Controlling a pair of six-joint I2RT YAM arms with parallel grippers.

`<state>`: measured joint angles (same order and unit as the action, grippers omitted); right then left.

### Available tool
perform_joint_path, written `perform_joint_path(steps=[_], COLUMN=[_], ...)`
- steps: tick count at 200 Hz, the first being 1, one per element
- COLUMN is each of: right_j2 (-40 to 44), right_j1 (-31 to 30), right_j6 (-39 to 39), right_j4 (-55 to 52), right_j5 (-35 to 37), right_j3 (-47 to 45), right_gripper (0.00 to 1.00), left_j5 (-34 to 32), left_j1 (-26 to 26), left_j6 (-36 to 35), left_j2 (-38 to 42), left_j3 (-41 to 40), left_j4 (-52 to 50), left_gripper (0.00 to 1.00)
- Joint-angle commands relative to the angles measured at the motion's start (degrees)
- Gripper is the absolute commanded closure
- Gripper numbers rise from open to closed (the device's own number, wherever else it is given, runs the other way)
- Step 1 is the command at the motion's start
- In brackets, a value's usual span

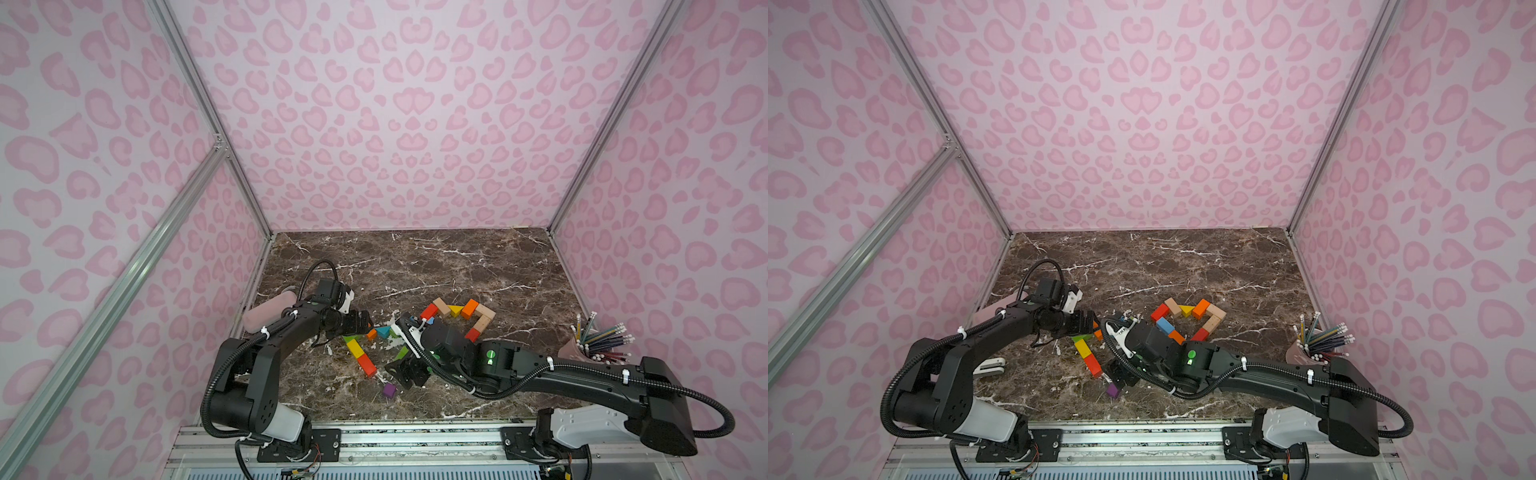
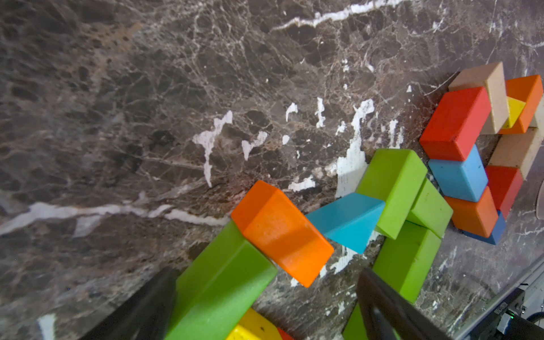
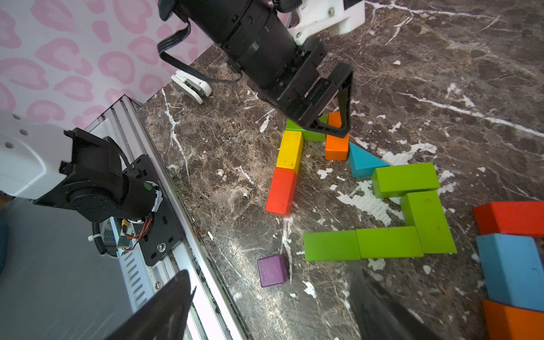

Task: Assemble a heart with building blocks
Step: Adjust the building block at the center of the board, then assemble the building block at the center of the board.

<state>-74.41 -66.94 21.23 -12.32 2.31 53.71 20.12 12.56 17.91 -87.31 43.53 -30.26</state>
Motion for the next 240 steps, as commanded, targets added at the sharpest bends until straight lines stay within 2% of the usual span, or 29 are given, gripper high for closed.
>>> perform_joint_path(steps=[1, 93, 129, 169, 209, 240], right_j2=[0.7, 1.5, 0.6, -2.6, -7.0, -10.9], right_j1=[0.1, 0.2, -1.3, -5.9, -8.4, -9.8], right_j6=[0.7, 1.1, 1.9, 2.5, -0.1, -1.4], right_j4=[1.2, 1.2, -0.6, -2.8, -6.3, -7.8], right_j5=[0.7, 0.7, 1.0, 6.3, 9.8, 9.8], right_j3=[-0.2, -1.9, -2.3, -2.5, -0.3, 2.0], right_gripper=[0.13, 0.13, 0.2, 0.28, 0.37, 0.44], left_j5=[0.6, -0.3, -2.7, -1.3, -1.1, -3.2], left_j1=[0.3, 0.5, 0.5, 0.4, 0.4, 0.4], left_j6=[0.4, 0.8, 0.0, -0.2, -1.5, -2.9], left_j2=[0.3, 1.7, 3.4, 3.3, 3.7, 6.2], left_j3=[0.0, 0.5, 2.5, 2.5, 3.2, 3.6], left_j4=[2.2, 1.4, -0.3, 2.6, 6.2, 7.2], left_gripper=[0.02, 0.02, 0.02, 0.02, 0.02, 0.02])
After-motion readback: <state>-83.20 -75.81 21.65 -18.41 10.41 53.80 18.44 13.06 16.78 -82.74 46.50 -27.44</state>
